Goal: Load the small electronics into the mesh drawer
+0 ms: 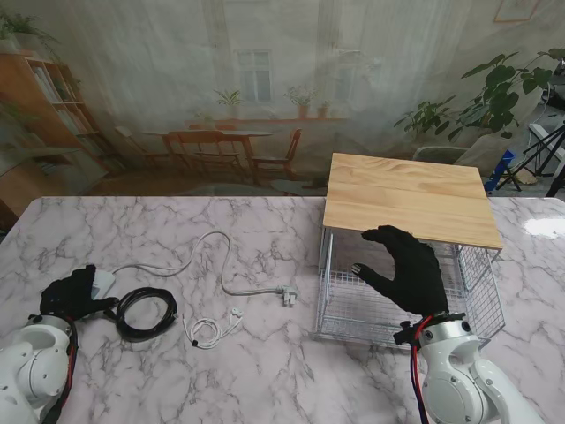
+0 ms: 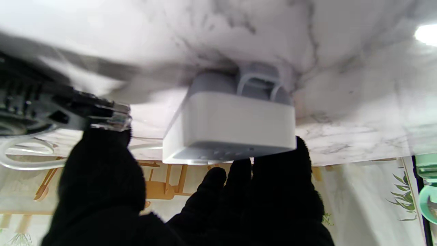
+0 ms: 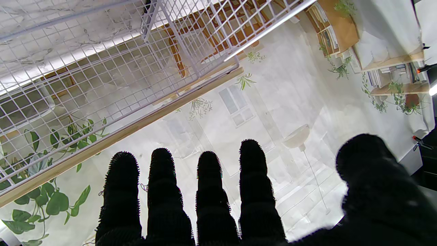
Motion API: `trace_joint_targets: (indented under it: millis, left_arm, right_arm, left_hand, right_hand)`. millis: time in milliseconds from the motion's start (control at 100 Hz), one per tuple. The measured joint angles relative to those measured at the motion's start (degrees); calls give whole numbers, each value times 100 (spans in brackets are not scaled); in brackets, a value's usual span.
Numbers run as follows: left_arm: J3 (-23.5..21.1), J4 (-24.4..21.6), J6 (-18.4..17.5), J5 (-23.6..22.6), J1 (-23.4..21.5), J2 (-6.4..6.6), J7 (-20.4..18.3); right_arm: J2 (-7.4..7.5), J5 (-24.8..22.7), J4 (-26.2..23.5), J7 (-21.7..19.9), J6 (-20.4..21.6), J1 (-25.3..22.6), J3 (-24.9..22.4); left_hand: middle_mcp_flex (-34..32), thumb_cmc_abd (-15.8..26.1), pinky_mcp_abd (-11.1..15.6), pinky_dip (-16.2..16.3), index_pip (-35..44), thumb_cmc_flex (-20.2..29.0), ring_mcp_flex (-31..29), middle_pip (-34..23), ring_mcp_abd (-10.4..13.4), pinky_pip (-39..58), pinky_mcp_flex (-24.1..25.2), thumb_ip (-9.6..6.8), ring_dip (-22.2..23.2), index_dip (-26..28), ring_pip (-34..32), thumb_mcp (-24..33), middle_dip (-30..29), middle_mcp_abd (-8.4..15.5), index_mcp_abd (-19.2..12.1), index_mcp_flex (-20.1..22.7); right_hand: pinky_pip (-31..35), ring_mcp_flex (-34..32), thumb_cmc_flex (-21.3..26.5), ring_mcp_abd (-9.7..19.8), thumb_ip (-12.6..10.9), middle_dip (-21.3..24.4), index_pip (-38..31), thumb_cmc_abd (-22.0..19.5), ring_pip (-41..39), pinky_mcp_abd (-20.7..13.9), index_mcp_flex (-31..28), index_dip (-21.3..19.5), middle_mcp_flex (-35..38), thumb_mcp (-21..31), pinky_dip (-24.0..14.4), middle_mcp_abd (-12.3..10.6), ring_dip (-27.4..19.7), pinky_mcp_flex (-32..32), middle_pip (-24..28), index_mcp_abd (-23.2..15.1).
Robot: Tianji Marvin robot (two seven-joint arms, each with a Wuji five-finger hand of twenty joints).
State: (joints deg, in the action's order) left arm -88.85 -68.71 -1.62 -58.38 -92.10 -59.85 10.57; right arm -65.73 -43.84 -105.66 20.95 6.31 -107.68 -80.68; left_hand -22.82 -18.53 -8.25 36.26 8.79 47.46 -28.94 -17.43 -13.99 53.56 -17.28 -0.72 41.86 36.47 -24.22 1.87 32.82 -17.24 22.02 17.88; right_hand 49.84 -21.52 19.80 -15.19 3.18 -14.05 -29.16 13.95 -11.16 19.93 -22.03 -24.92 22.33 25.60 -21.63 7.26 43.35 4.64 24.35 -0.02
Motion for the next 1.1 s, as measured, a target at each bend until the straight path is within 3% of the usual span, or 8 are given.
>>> trace_joint_targets:
  millis: [110, 250, 480, 580, 650, 840, 940, 1100]
  left_arm:
    - [48, 32, 23, -7, 32, 13, -72]
    - [121, 104, 33, -37, 111, 40, -58]
    - [61, 96, 16, -243, 102, 47, -136]
    - [-36, 41, -22, -353, 48, 56, -201]
    - [-67, 18, -20, -427, 17, 78, -204]
    - [-78, 30, 109, -584, -24, 106, 3]
    - [-112, 32, 184, -680, -60, 106, 80]
    - [-147, 47, 366, -765, -101, 106, 142]
  right_arm:
    - [0, 6, 3, -12, -10, 5, 9]
    - [0, 17, 5, -13, -24, 7, 15]
    - [0, 30, 6, -13, -55, 12, 22]
    - [-1, 34, 6, -21, -59, 14, 22]
    - [-1, 34, 6, -26, -60, 15, 22]
    - [-1, 34, 6, -26, -63, 15, 20]
    - [-1, 33, 6, -30, -65, 15, 20]
    - [1, 31, 4, -53, -73, 15, 25]
  left_hand:
    - [5, 41, 15, 0, -177, 292, 0, 0, 20, 0, -5, -118, -2, -28, 0, 134, 0, 62, -25, 0]
    - [6, 225, 151, 0, -208, 1014, -72, -13, 160, 0, -120, -470, -7, -193, -1, 755, 0, 272, -208, 0]
    - [8, 291, 285, -4, -289, 1405, -198, -46, 369, -27, -174, -586, -212, -457, 155, 1086, -280, 470, -457, -94]
    - [84, 337, 299, -18, -278, 1420, -111, 163, 396, -166, 0, -502, -542, -712, 463, 816, -701, 680, -659, -94]
    - [248, 352, 302, -73, -274, 973, 51, 382, 401, -305, 159, -452, -788, -825, 628, 578, -940, 734, -719, -60]
    - [426, 51, 286, -75, -261, 20, 257, 562, 306, -373, 347, -219, -799, -994, 636, -94, -1074, 389, -410, -83]
    - [426, -62, 268, -75, -261, -276, 258, 436, 282, -373, 355, -82, -659, -916, 539, -97, -763, 344, -354, -83]
    - [189, -65, 188, 71, 207, -687, 204, -45, 202, 18, 267, 85, 14, -183, 17, -195, -17, 322, -347, 77]
  right_hand:
    - [-1, 0, 0, 0, 0, -2, 1, 0, 0, 0, 0, 0, 0, 0, -1, 2, 0, 0, 0, 0]
    - [-3, 0, 0, 0, 0, -27, 2, 0, 0, 0, 0, 0, 0, 0, -2, 4, 0, 0, 1, 0]
    - [-10, 0, 63, 0, -1, -29, 3, -64, 0, 0, 0, 0, 0, -67, -11, 6, 0, 0, 6, 0]
    - [-10, 0, 63, 0, -1, -29, 3, -60, 0, 0, 0, 0, 0, -67, -14, 7, 29, 0, 7, 0]
    - [-10, 0, 63, 0, -1, -29, 3, -60, 0, 0, 0, 0, 0, -67, -16, 7, 92, 0, 8, 0]
    - [-11, 0, 63, -11, -2, -30, 3, -60, 0, 0, 0, 0, 0, -67, -26, 7, 165, -1, 9, 0]
    - [-11, 0, 63, -11, -2, -30, 4, -60, 0, 0, 0, 0, 0, -67, -45, 7, 235, -1, 10, 0]
    - [-46, 0, 63, -11, -2, -30, 4, -60, 0, 0, 0, 0, 0, -67, -49, 7, 305, -1, 10, 0]
